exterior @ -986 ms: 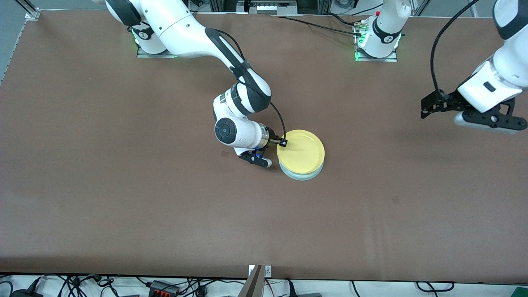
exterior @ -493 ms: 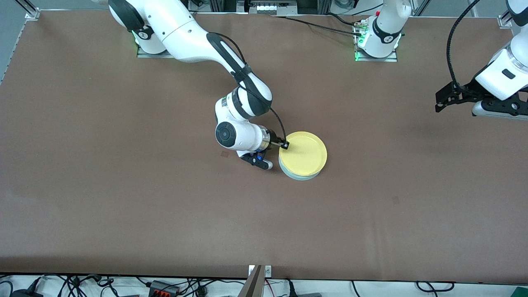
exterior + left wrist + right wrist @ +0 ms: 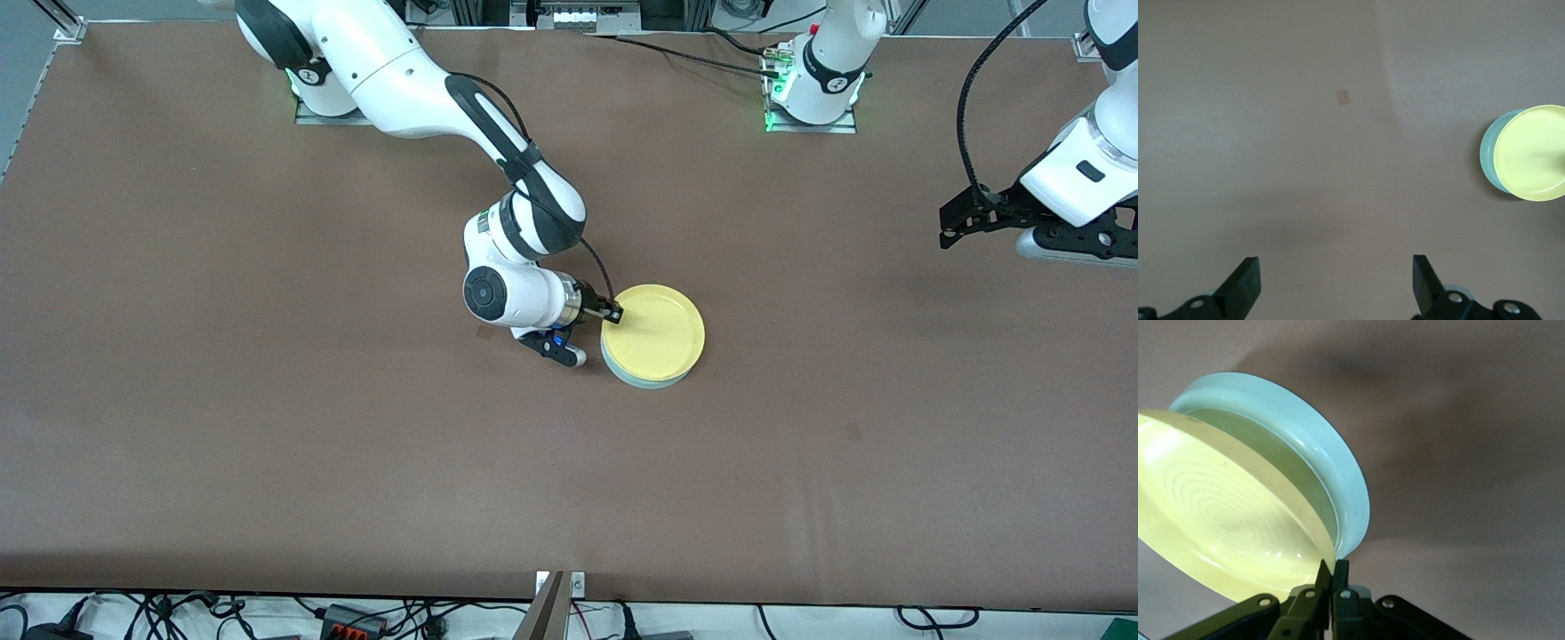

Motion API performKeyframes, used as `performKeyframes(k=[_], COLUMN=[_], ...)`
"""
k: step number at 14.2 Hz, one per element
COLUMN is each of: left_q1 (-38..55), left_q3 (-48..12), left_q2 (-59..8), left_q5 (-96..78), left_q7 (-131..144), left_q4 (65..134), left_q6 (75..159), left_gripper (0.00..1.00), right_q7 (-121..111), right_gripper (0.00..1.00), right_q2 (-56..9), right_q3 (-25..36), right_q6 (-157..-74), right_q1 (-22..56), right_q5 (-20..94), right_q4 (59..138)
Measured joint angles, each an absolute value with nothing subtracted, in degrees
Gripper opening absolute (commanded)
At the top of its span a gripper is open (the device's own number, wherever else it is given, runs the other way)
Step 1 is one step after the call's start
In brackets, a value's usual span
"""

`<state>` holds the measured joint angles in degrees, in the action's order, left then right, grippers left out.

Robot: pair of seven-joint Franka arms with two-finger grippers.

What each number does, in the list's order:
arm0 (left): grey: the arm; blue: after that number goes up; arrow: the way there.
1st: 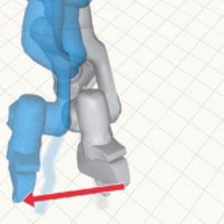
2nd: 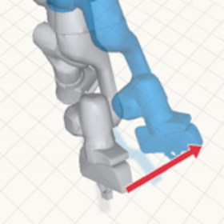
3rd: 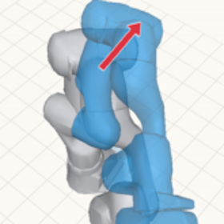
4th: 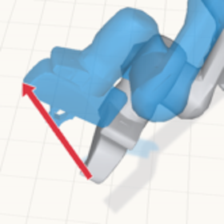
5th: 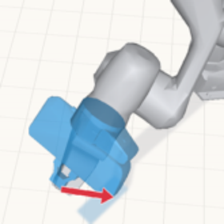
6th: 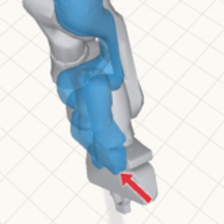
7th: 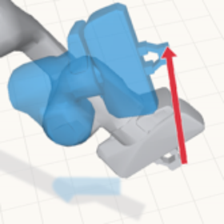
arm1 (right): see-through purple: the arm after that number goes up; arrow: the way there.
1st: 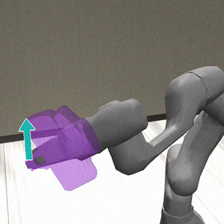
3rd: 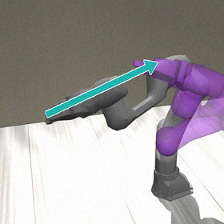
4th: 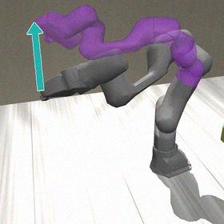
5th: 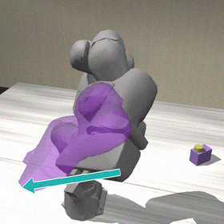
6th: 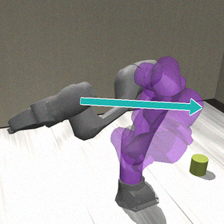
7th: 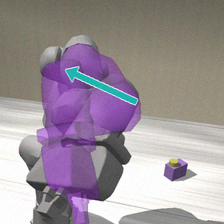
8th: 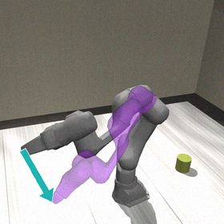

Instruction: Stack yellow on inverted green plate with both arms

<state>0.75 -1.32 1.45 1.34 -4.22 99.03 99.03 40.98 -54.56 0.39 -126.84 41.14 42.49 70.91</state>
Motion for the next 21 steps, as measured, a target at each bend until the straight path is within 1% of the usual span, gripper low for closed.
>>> performKeyframes(k=[5,6,7,8,10,13,15,18,21], left_q1=[0.7,0.7,0.7,0.7,0.7,0.7,0.7,0.8,0.7], left_q3=[-1.3,-1.3,-1.3,-1.3,-1.3,-1.3,-1.3,-1.3,-1.3], left_q2=[1.2,1.2,1.1,1.1,1.1,1.1,1.1,1.1,1.1], left_q5=[1.2,1.2,1.2,1.1,1.1,1.1,1.1,1.1,1.1], left_q7=[-4.2,-4.2,-4.2,-4.2,-4.2,-4.2,-4.2,-4.2,-4.2], left_q4=[98.8,98.8,98.8,98.8,98.8,98.8,98.8,98.7,98.7], left_q6=[99.0,99.0,99.0,99.0,99.0,99.0,99.0,99.0,99.0], left_gripper=[1.0,1.0,1.0,1.0,1.0,1.0,1.0,1.0,1.0], right_q7=[41.0,41.0,41.0,41.0,41.1,41.1,41.1,40.9,36.5], right_gripper=[0.0,0.16,0.84,1.0,1.0,1.0,1.0,1.0,1.0], right_q2=[-55.0,-55.1,-55.2,-55.3,-55.1,-52.7,-49.7,-43.5,-37.8], right_q3=[0.4,0.4,0.4,0.4,0.4,1.2,3.9,10.3,15.0], right_q6=[-126.8,-126.8,-126.8,-126.8,-126.8,-125.4,-119.2,-107.5,-97.0], right_q1=[41.1,41.1,41.1,41.1,40.9,40.6,40.4,39.7,37.5], right_q5=[42.5,42.5,42.5,42.5,42.5,42.3,40.9,37.2,31.3], right_q4=[71.2,71.3,71.4,71.5,71.2,70.5,70.2,69.7,69.7])
